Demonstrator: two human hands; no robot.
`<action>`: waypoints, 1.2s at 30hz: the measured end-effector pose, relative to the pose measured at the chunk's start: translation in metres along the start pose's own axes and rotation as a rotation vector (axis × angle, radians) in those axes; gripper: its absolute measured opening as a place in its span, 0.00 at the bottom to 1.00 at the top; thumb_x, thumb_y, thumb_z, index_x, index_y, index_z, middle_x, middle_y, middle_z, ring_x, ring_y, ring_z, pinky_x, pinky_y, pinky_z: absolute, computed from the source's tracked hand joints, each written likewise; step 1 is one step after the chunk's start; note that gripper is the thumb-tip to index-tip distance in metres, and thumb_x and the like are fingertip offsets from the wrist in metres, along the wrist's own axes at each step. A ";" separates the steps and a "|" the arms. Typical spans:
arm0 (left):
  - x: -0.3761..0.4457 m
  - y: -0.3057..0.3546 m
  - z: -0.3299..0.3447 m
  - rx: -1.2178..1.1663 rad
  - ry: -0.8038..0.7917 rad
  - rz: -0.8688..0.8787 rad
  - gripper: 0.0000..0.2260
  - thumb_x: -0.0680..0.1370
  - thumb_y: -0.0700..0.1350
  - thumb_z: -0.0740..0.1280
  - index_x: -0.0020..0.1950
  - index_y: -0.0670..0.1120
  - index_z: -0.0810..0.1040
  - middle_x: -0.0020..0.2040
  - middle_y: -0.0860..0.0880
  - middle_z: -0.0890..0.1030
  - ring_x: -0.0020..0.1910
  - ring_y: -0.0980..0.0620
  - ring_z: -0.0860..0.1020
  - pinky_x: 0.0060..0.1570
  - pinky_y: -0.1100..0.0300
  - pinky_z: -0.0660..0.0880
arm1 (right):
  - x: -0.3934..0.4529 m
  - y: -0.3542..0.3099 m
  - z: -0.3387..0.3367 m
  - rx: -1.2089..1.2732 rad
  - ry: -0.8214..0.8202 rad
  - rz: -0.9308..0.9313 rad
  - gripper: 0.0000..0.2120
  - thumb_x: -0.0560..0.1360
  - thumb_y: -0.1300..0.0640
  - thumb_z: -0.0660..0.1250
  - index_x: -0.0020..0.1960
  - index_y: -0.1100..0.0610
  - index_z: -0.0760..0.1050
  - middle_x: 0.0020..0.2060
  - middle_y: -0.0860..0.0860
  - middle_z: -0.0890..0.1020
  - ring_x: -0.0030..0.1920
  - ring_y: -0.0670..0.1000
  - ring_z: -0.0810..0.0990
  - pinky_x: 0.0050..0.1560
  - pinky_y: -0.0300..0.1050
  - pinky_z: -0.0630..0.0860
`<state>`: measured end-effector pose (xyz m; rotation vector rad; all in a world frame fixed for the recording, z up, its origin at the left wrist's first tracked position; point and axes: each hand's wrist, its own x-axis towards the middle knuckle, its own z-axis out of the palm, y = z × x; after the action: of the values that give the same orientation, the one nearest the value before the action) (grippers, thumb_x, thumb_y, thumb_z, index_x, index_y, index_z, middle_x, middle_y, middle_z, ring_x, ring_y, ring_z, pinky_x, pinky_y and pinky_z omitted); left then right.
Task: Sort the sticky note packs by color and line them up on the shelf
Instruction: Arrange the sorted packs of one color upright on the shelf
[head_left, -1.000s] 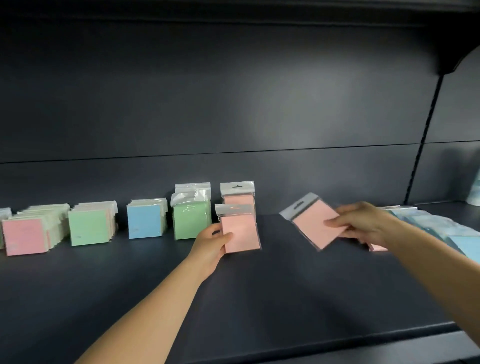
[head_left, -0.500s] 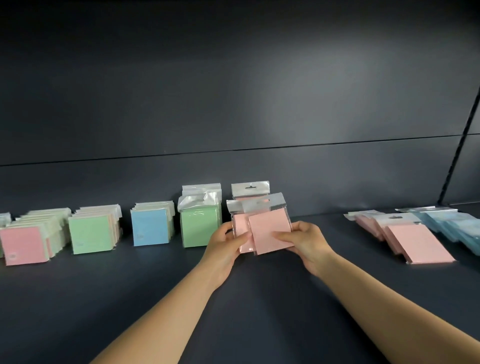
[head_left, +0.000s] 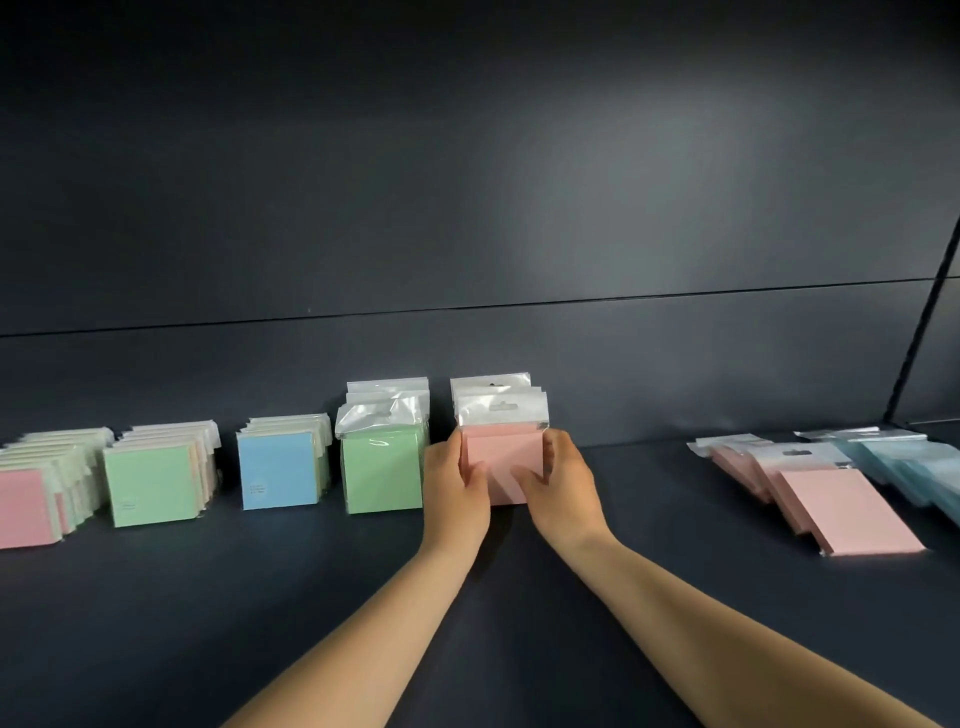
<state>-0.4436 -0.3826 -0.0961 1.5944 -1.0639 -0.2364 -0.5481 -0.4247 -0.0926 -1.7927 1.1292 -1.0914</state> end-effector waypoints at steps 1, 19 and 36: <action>0.003 -0.001 0.001 0.035 0.030 0.007 0.15 0.78 0.35 0.61 0.64 0.43 0.73 0.52 0.49 0.68 0.53 0.50 0.71 0.51 0.70 0.63 | 0.003 0.000 0.002 -0.039 0.011 -0.014 0.18 0.77 0.61 0.64 0.66 0.55 0.67 0.55 0.46 0.72 0.55 0.46 0.74 0.50 0.33 0.69; -0.032 0.032 -0.005 0.507 -0.095 0.239 0.13 0.77 0.36 0.58 0.62 0.38 0.69 0.63 0.45 0.69 0.65 0.43 0.68 0.59 0.59 0.65 | 0.000 0.006 -0.100 -0.651 -0.115 -0.264 0.23 0.77 0.48 0.64 0.69 0.55 0.68 0.64 0.53 0.72 0.67 0.55 0.67 0.66 0.45 0.64; -0.179 0.168 0.048 1.035 -0.537 0.334 0.22 0.81 0.54 0.56 0.71 0.44 0.64 0.69 0.45 0.67 0.69 0.45 0.64 0.67 0.51 0.65 | -0.142 0.021 -0.351 -1.249 -0.260 -0.120 0.28 0.76 0.42 0.61 0.71 0.55 0.65 0.67 0.56 0.68 0.69 0.57 0.63 0.67 0.51 0.66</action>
<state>-0.6611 -0.2747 -0.0346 2.2627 -2.0588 0.1702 -0.9132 -0.3502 -0.0219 -2.8234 1.7128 -0.0682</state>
